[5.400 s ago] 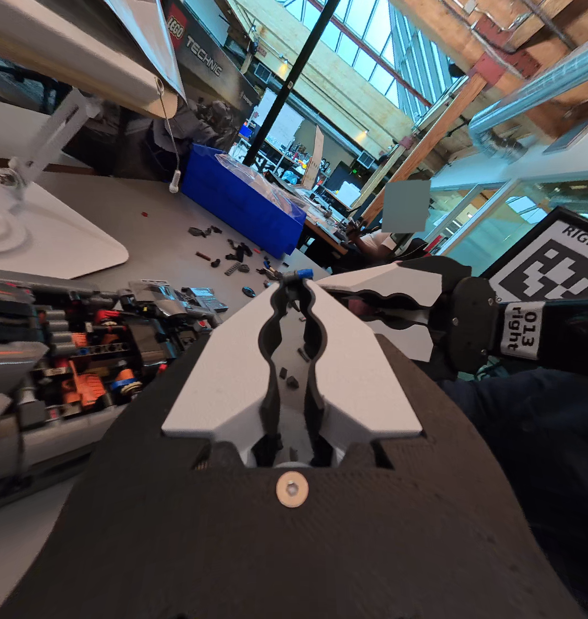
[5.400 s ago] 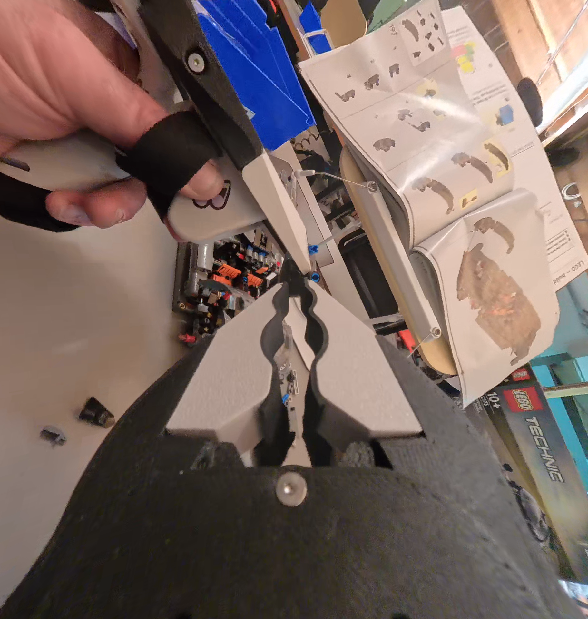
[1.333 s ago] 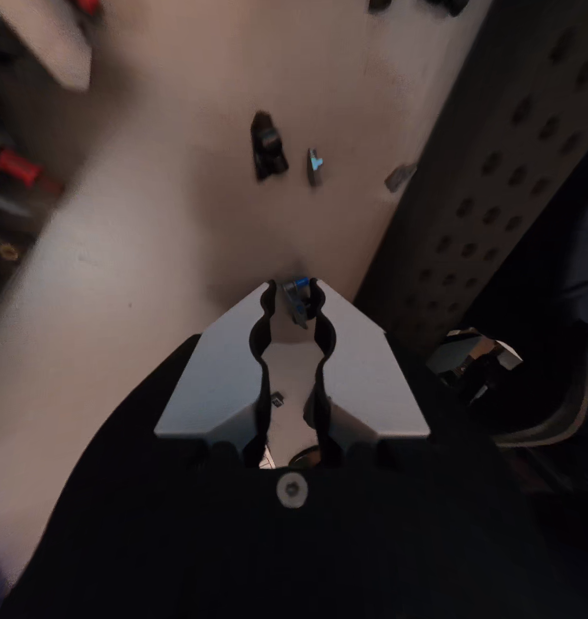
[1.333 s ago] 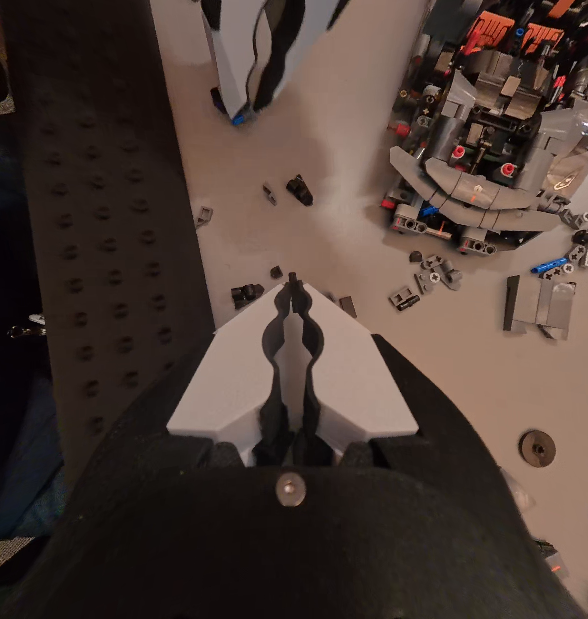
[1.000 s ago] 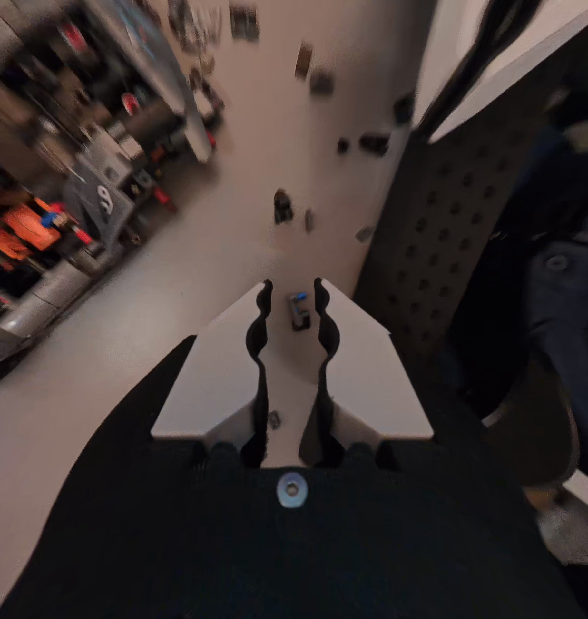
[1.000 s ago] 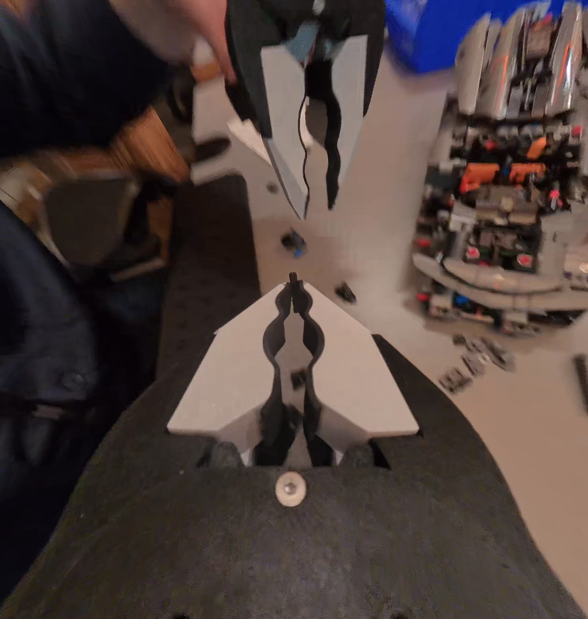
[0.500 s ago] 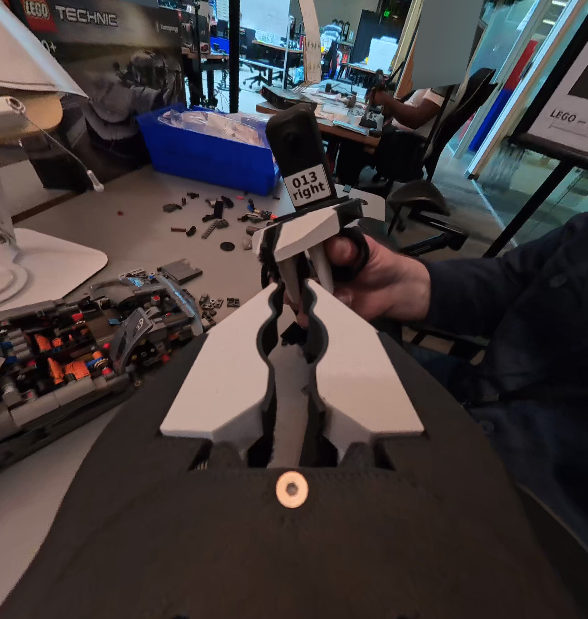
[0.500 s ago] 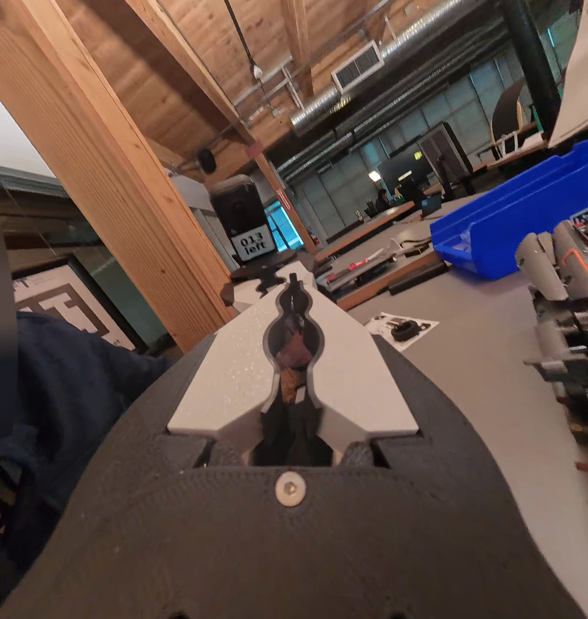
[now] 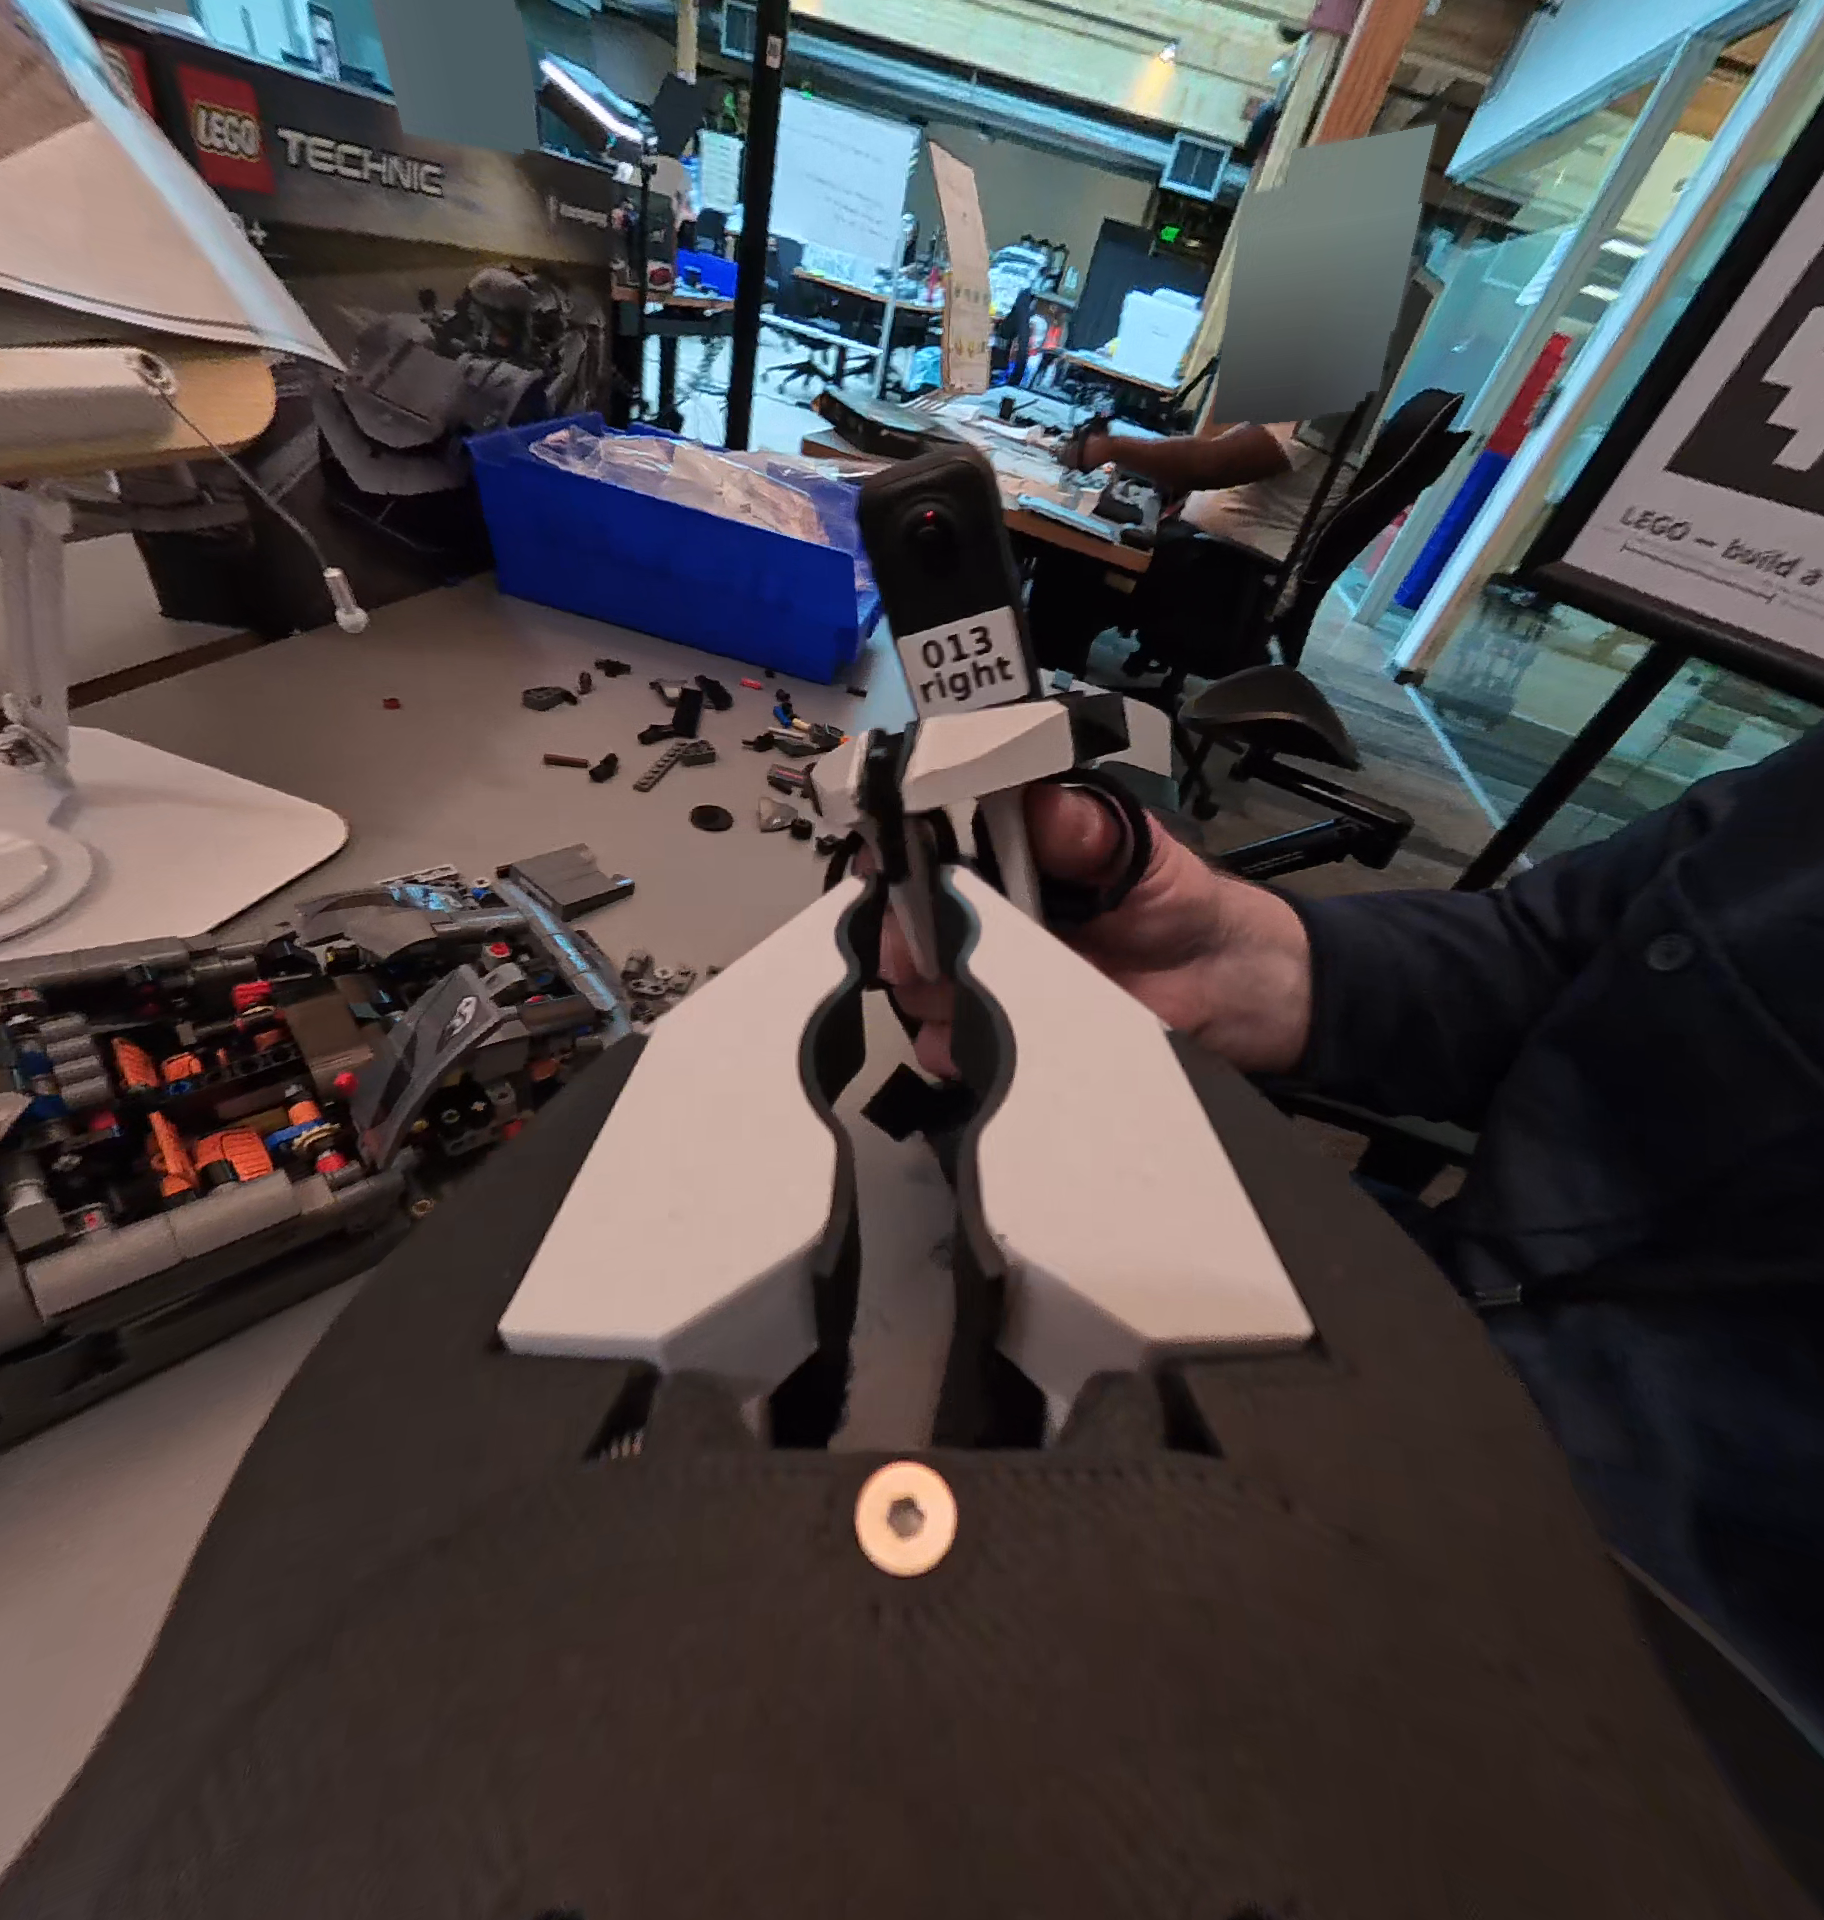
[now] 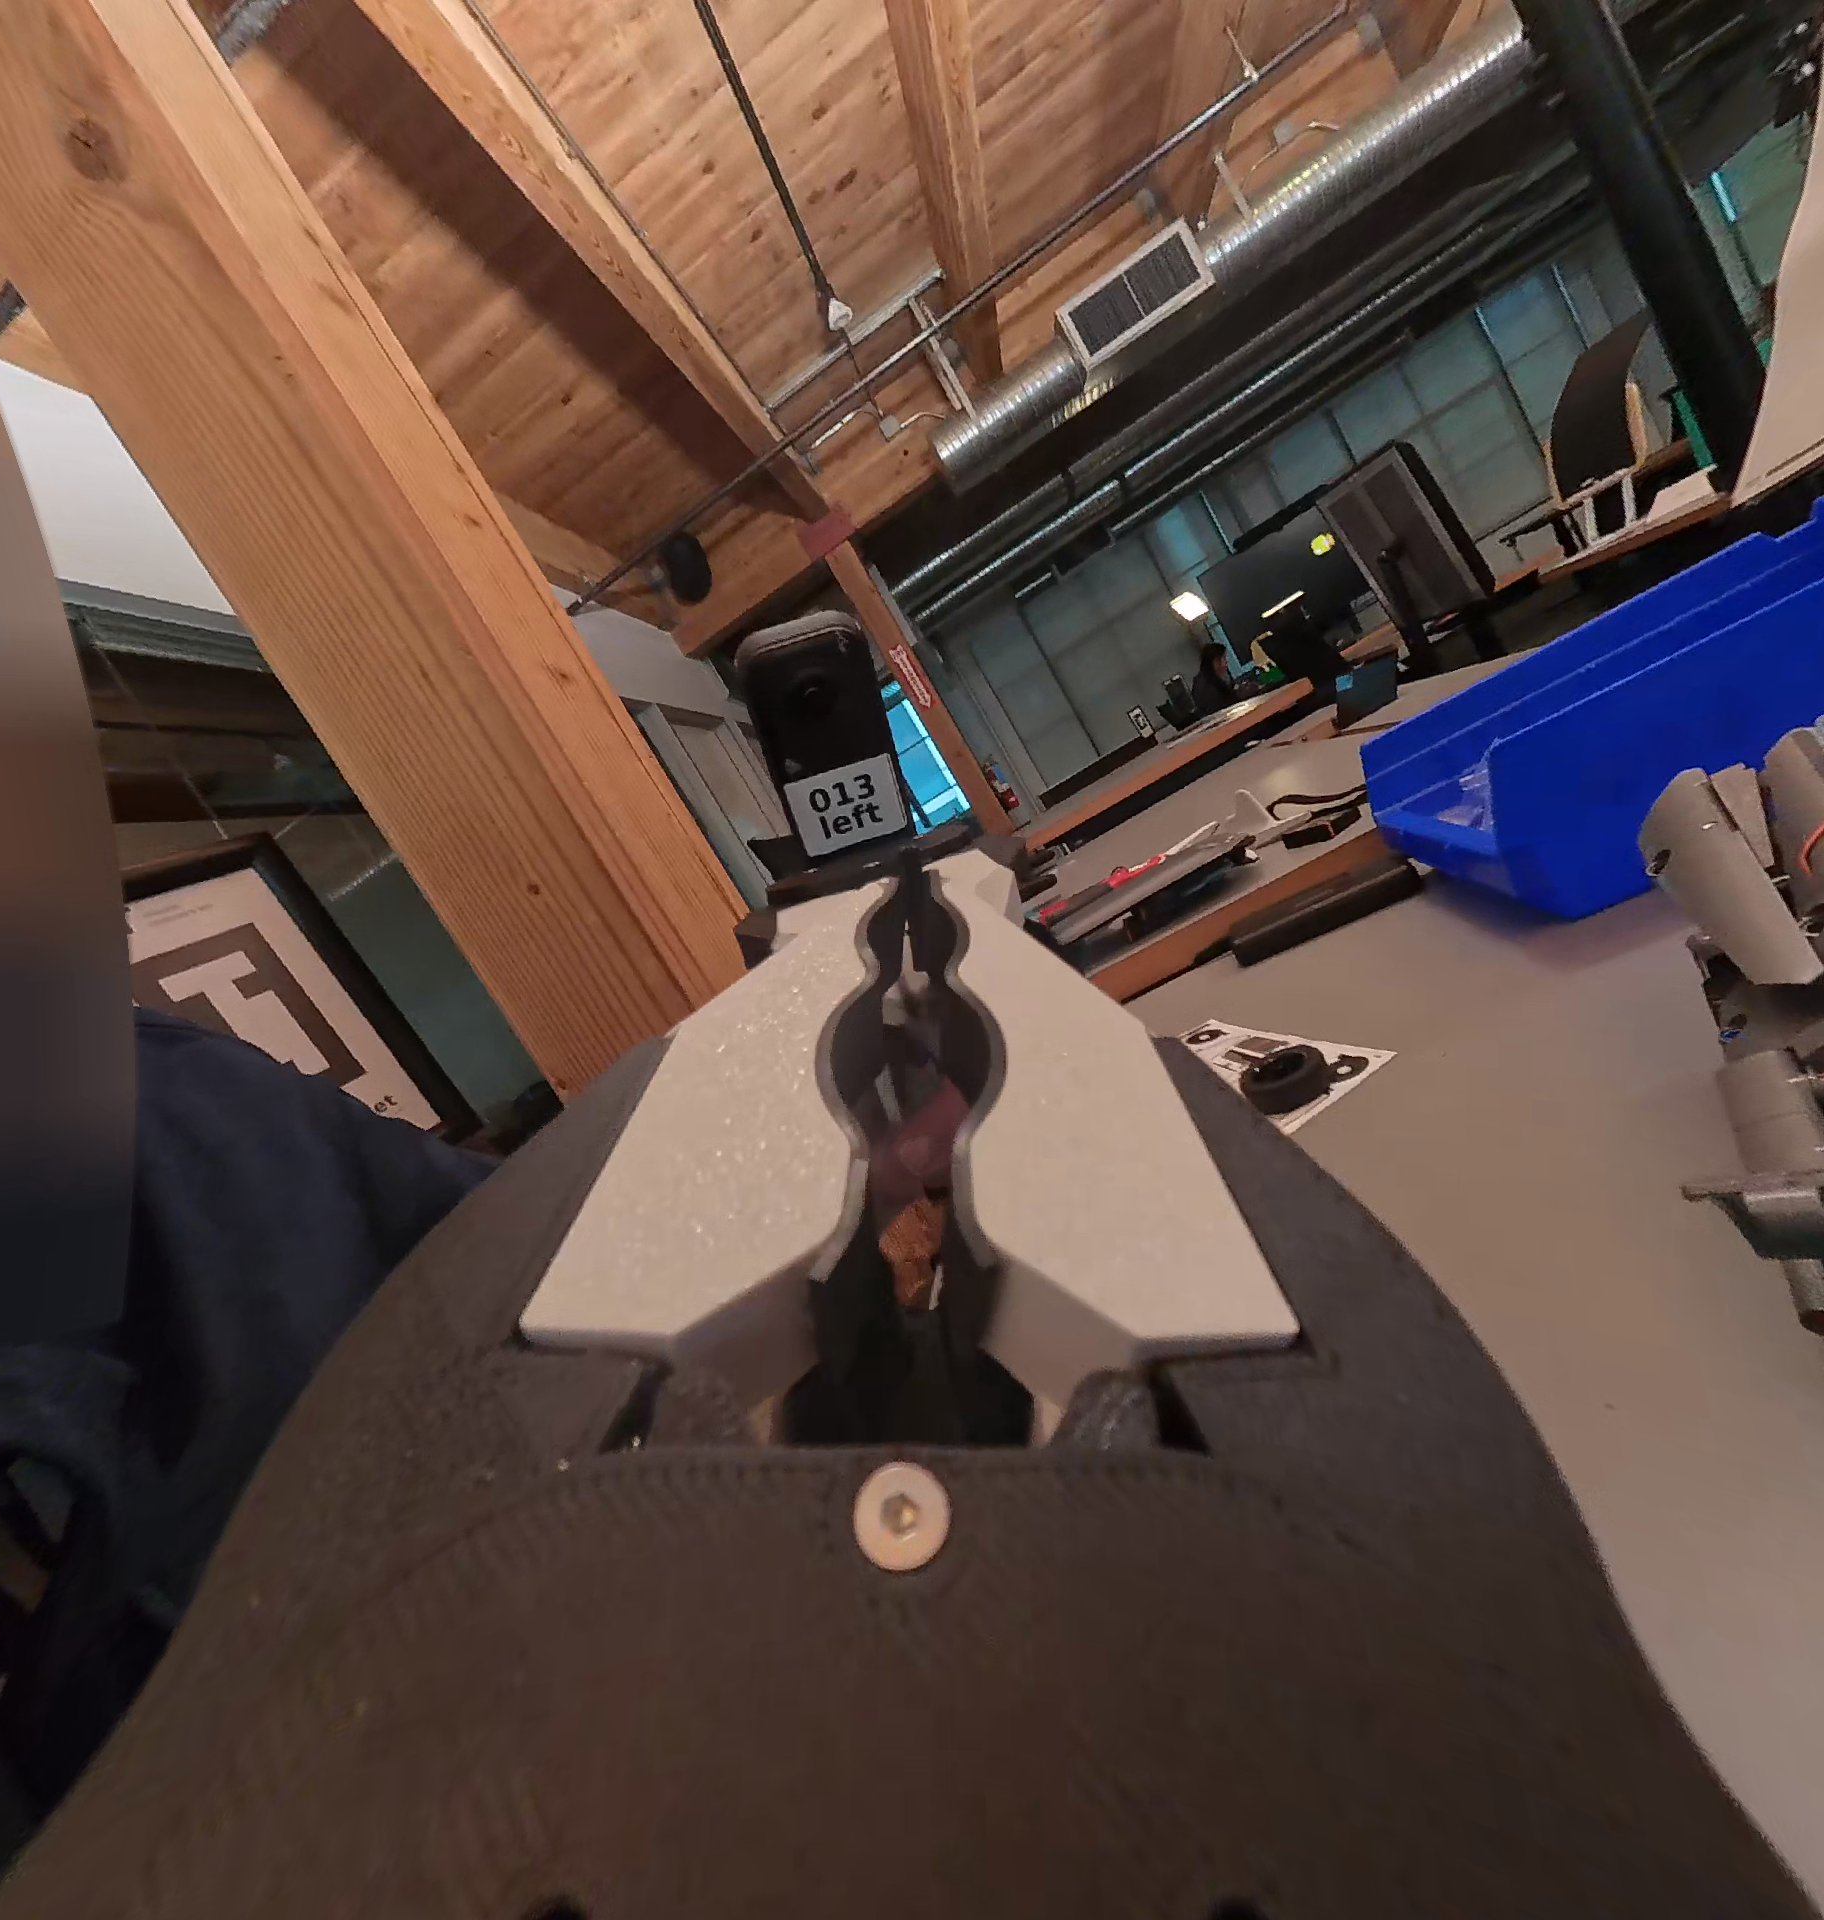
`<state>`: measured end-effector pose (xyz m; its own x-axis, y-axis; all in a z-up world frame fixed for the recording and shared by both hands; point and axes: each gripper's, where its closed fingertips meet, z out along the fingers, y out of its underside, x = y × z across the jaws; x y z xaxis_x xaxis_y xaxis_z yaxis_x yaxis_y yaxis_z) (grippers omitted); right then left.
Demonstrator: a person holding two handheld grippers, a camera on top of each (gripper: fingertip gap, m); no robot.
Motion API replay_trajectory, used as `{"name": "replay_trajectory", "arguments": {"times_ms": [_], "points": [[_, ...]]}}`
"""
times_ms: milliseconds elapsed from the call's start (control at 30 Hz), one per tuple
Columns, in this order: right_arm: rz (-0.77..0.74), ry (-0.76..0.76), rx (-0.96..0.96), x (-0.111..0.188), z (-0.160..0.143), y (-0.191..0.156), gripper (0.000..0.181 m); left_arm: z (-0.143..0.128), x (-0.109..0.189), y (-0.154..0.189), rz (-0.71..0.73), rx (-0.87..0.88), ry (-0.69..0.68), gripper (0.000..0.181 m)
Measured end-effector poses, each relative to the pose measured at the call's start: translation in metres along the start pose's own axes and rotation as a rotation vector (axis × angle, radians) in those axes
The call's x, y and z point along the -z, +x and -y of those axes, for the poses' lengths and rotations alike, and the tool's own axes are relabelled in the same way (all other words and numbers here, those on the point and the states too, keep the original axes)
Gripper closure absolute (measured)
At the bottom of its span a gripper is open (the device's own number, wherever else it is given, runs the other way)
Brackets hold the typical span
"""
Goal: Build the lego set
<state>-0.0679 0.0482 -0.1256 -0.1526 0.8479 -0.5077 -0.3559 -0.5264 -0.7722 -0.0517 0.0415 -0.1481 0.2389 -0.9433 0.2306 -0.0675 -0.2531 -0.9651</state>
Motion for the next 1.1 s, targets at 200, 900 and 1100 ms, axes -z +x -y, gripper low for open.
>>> {"name": "replay_trajectory", "arguments": {"times_ms": [200,900,1100], "points": [[0.009,-0.019,0.004,-0.004,-0.006,-0.002,0.181,0.003,0.0,0.0,-0.013,0.02,0.03,0.179],[-0.242,-0.674,0.43,-0.001,-0.035,0.011,0.179,-0.03,0.009,-0.015,0.261,-0.309,-0.233,0.179],[-0.182,-0.805,0.418,-0.001,-0.068,0.021,0.179,-0.063,0.022,-0.016,0.248,-0.295,-0.313,0.18]]}}
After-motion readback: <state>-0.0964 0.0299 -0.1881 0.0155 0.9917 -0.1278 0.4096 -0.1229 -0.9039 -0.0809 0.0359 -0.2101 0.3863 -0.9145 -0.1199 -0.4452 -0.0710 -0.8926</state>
